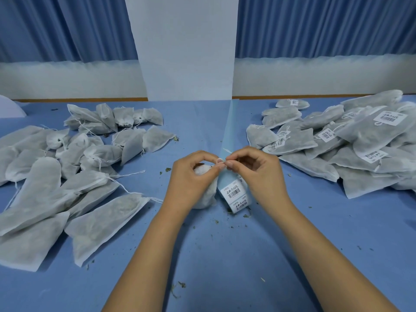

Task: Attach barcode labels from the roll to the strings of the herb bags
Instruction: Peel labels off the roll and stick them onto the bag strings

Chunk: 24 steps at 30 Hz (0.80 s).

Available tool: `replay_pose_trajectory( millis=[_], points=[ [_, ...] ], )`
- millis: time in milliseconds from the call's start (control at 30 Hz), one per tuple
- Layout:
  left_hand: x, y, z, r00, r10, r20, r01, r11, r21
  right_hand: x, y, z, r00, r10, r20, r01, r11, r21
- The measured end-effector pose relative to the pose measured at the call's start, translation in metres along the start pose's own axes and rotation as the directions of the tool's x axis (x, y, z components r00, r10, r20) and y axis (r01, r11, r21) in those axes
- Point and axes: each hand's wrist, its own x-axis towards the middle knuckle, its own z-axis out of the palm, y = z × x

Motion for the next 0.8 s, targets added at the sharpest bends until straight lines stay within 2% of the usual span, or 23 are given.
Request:
replay_pose_trajectory(
  millis=[167,400,500,667,800],
  points=[
    [-0.0009,0.0009,-0.0017,1.000,0.002,0.019,-0.003,0.998,0.057,-0.0004,-0.0012,0.0003,0.997,0.039,0.065,-0.039,0.999,-0.012],
    [-0.0055,0.0035,0.0006,0.996,0.059,0.069,-0.071,0.979,0.189,0.0015,-0.0012,-0.0036,1.000,0.019,-0.006,-0.019,0.999,-0.032],
    [-0.0058,0.0047,0.0017,0.995,0.098,0.027,-0.101,0.980,0.170,0.0007,-0.0002,-0.0026,0.998,0.025,-0.060,-0.029,0.997,-0.075],
    [-0.0043,0.0056,-0.0003,0.978,0.150,-0.143,-0.133,0.983,0.127,-0.0024,-0.0008,0.0026,0.998,0.001,0.055,0.011,0.975,-0.222],
    [-0.0030,0.0063,-0.0022,0.980,0.157,-0.126,-0.140,0.981,0.134,-0.0044,-0.0017,0.0053,0.996,-0.026,0.088,0.051,0.952,-0.302]
  ],
)
